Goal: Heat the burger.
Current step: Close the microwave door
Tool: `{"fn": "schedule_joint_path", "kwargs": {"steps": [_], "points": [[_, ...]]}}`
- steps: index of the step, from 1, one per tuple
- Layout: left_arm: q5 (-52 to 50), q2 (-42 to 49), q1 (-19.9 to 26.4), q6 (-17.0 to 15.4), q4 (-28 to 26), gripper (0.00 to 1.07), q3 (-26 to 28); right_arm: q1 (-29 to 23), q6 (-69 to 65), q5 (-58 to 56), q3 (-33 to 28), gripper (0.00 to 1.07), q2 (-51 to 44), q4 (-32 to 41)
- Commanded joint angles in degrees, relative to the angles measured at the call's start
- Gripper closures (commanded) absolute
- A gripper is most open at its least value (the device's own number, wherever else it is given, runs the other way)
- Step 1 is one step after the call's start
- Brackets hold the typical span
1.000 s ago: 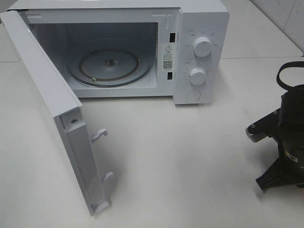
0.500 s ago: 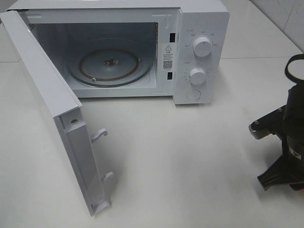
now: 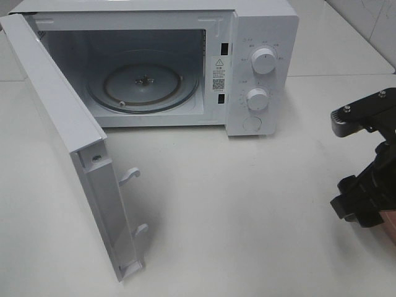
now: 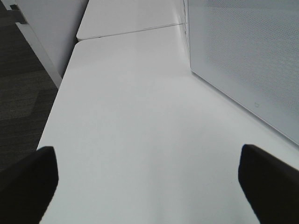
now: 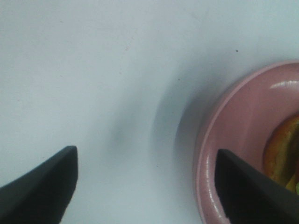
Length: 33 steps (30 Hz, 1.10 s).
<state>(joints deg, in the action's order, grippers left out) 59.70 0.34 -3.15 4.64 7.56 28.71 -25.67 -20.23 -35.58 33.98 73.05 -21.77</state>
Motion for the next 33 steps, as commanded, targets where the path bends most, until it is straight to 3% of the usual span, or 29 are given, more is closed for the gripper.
{"fn": "schedule_joint_path", "kwargs": {"steps": [1, 7, 15, 33], "points": [[-0.63, 0.97, 0.11, -0.17, -0.23, 0.09, -0.17, 0.06, 7.05, -2.81, 0.00, 0.17, -6.59, 6.42], [-0.63, 0.97, 0.11, -0.17, -0.23, 0.09, -0.17, 0.06, 13.69, -9.22, 0.00, 0.23, -14.50, 12.83], [-0.63, 0.97, 0.11, -0.17, -0.23, 0.09, -0.17, 0.06, 15.18, -18.68, 0.00, 0.28, -25.67, 14.09], [-0.63, 0.97, 0.11, -0.17, -0.23, 0.09, -0.17, 0.06, 12.32, -26.24, -0.11, 0.31, -47.44, 15.70]]}}
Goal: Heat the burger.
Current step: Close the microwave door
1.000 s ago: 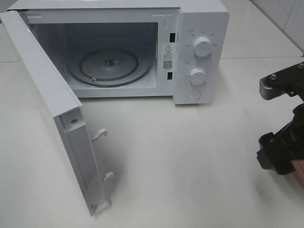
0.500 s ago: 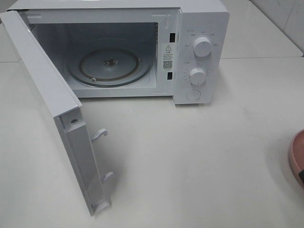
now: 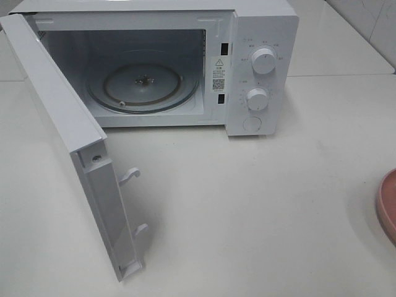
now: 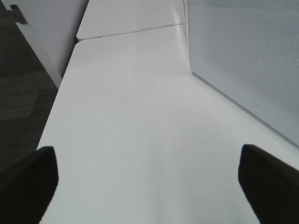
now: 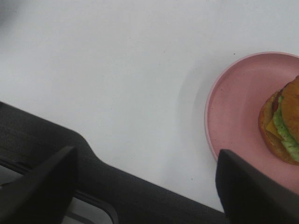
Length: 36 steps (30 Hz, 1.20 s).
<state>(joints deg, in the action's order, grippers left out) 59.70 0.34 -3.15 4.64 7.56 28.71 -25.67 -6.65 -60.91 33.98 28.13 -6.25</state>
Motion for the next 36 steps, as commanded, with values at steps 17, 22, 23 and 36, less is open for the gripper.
{"fn": "schedule_joint_path", "kwargs": {"steps": [17, 22, 23, 36], "points": [[-0.63, 0.97, 0.11, -0.17, -0.23, 0.09, -0.17, 12.32, -0.86, -0.23, -3.15, 0.31, -16.39, 0.29], [-0.63, 0.97, 0.11, -0.17, -0.23, 0.09, -0.17, 16.44, 1.60, 3.21, -5.04, 0.31, -21.89, 0.97], [-0.63, 0.97, 0.11, -0.17, -0.23, 0.09, -0.17, 17.59, 2.69, 3.21, -4.98, 0.31, -23.49, 2.06], [-0.63, 0.92, 0.11, -0.17, -0.23, 0.09, -0.17, 23.09, 3.38, 3.21, -5.10, 0.32, -29.91, 2.64]]}}
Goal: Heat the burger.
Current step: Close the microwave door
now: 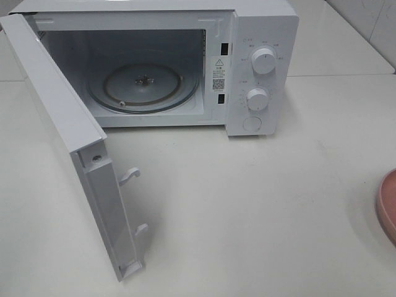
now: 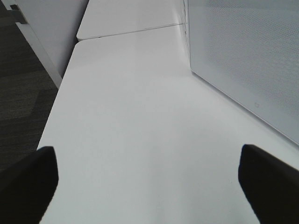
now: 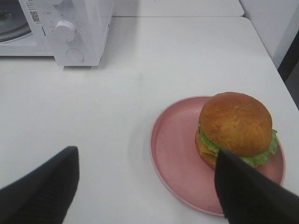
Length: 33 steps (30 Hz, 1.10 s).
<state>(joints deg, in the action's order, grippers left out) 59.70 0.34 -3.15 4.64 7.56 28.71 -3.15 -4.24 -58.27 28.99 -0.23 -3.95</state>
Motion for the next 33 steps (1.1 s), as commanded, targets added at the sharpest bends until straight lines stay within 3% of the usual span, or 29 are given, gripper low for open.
{"fn": "schedule_joint_path", "kwargs": {"steps": [1, 33], "points": [[-0.63, 0.92, 0.11, -0.17, -0.23, 0.09, -0.17, 0.57, 0.97, 0.57, -0.11, 0.32, -1.55, 0.34], [-0.63, 0.92, 0.11, -0.17, -0.23, 0.09, -0.17, 0.57, 0.97, 0.57, -0.11, 0.32, -1.55, 0.34]]}}
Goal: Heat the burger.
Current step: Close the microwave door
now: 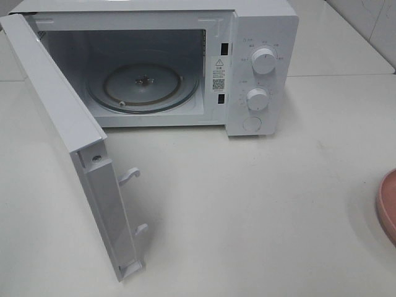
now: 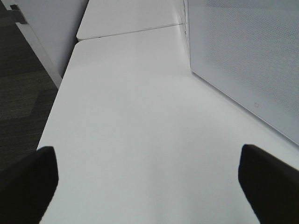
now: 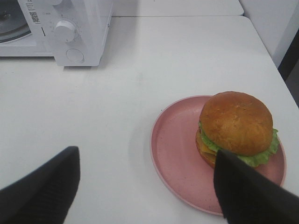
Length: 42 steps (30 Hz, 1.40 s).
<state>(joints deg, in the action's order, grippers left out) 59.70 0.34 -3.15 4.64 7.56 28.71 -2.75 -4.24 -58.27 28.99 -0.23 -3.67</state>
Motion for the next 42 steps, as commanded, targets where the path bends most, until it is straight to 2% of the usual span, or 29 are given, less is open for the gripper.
{"fn": "schedule_joint_path", "kwargs": {"steps": [1, 18, 23, 28, 30, 31, 33, 34, 35, 36, 37, 38, 39, 40, 41, 42], "points": [[-0.63, 0.92, 0.11, -0.17, -0.23, 0.09, -0.17, 0.17, 0.97, 0.57, -0.11, 0.32, -1.55, 0.06], [-0.74, 0.92, 0.11, -0.17, 0.00, 0.09, -0.17, 0.17, 0.97, 0.57, -0.11, 0.32, -1.55, 0.06], [-2.64, 0.57, 0.11, -0.57, -0.57, 0.09, 2.06, 0.17, 0.97, 0.57, -0.11, 0.32, -1.55, 0.06], [-6.25, -3.09, 0.11, -0.57, 0.57, 0.15, 3.21, 0.17, 0.97, 0.57, -0.11, 0.32, -1.55, 0.06], [-8.71, -5.96, 0.11, -0.57, 0.63, 0.23, 3.21, 0.17, 0.97, 0.57, -0.11, 0.32, -1.55, 0.06], [-8.71, -5.96, 0.11, -0.57, 0.63, 0.23, 3.21, 0.17, 0.97, 0.57, -0.11, 0.32, -1.55, 0.06], [-11.69, -8.88, 0.11, -0.57, 0.57, 0.38, 3.15, 0.17, 0.97, 0.57, -0.11, 0.32, -1.55, 0.06], [-11.69, -8.88, 0.11, -0.57, 0.57, 0.38, 3.15, 0.17, 0.97, 0.57, -0.11, 0.32, -1.55, 0.06], [-13.41, -10.94, 0.11, -0.57, 0.57, 0.48, 3.15, 0.17, 0.97, 0.57, -0.11, 0.32, -1.55, 0.06], [-14.21, -11.80, 0.11, -0.57, 0.57, 0.53, 3.15, 0.17, 0.97, 0.57, -0.11, 0.32, -1.55, 0.06], [-14.21, -11.80, 0.11, -0.57, 0.57, 0.53, 3.15, 0.17, 0.97, 0.57, -0.11, 0.32, -1.55, 0.06], [-15.53, -13.87, 0.11, -0.57, 0.57, 0.65, 3.15, 0.17, 0.97, 0.57, -0.11, 0.32, -1.55, 0.06], [-15.53, -13.87, 0.11, -0.57, 0.57, 0.65, 3.15, 0.17, 0.97, 0.57, -0.11, 0.32, -1.55, 0.06], [-16.50, -15.87, 0.11, -0.57, 0.57, 0.76, 3.09, 0.17, 0.97, 0.57, -0.11, 0.32, -1.55, 0.06], [-17.07, -17.02, 0.11, -0.57, 0.57, 0.81, 3.09, 0.17, 0.97, 0.57, -0.11, 0.32, -1.55, 0.06], [-17.07, -17.02, 0.11, -0.57, 0.57, 0.81, 3.09, 0.17, 0.97, 0.57, -0.11, 0.32, -1.55, 0.06]]}}
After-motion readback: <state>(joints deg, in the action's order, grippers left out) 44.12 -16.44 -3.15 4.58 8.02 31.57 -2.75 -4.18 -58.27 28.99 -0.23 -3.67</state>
